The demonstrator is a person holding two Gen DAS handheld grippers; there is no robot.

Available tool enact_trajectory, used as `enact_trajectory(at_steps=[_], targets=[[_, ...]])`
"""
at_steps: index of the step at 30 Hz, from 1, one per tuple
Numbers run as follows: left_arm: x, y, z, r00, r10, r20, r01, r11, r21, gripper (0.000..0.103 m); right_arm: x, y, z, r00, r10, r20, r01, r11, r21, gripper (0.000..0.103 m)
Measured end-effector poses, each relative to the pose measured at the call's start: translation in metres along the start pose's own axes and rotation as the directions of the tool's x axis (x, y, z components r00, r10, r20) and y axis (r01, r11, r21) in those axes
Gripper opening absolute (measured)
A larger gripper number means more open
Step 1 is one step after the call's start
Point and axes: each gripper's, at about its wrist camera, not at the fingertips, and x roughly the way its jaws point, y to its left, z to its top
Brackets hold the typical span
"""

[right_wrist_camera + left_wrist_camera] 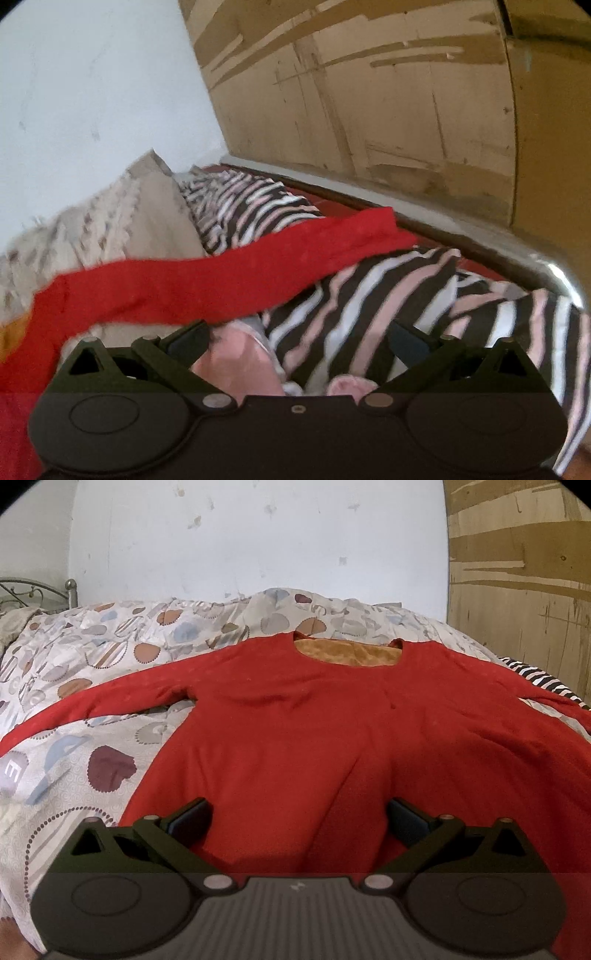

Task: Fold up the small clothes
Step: 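Reach the right gripper to the red sleeve cuff and grasp it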

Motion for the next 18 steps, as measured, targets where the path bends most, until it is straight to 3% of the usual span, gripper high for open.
enact_trajectory(at_steps=[6, 10, 18], targets=[[0.000, 0.000, 0.000, 1.000, -0.001, 0.002, 0.001, 1.000, -0.001, 0.103, 0.016, 0.005, 0.008, 0.999, 0.024, 0.022, -0.023, 0.999, -0.040, 0.100], [-0.001, 0.000, 0.000, 1.000, -0.001, 0.002, 0.001, 1.000, -0.002, 0.103, 0.026, -0.001, 0.017, 0.999, -0.028, 0.042, 0.028, 1.000, -0.007, 0.093], [-0.001, -0.001, 0.000, 1.000, -0.001, 0.003, 0.001, 1.000, -0.002, 0.103, 0.052, -0.027, 0.031, 0.991, -0.129, 0.027, 0.121, 0.969, 0.214, 0.084]])
